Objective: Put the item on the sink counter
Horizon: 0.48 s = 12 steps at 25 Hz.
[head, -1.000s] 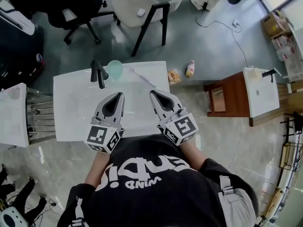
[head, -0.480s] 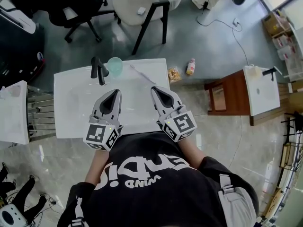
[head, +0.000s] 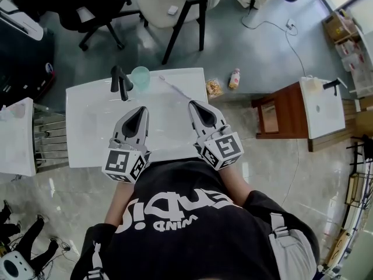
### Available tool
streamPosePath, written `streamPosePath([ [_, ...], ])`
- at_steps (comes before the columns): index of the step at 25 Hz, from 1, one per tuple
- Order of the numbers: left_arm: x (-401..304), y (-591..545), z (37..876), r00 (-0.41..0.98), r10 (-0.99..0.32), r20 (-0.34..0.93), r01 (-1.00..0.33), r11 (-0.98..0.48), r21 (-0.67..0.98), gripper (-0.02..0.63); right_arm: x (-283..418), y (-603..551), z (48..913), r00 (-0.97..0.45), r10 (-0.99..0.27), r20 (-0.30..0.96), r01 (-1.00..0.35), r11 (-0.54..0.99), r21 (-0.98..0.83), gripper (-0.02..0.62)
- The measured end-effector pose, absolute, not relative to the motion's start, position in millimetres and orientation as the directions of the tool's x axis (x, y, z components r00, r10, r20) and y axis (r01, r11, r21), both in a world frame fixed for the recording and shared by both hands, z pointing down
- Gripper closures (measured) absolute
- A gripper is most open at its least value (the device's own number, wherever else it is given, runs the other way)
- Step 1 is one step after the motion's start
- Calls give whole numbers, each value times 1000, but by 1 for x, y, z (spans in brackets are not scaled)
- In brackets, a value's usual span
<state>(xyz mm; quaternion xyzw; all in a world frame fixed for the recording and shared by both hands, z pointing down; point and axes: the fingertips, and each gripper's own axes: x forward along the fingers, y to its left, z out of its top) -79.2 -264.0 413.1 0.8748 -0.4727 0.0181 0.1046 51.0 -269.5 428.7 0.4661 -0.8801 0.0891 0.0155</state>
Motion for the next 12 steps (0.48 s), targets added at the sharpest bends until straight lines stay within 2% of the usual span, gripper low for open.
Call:
streamPosePath([
  [12,-77,-260,414,556,-818,144,-829,-536,158,586,56,-262,433,-568,-812,137,-823,552,-138,577],
])
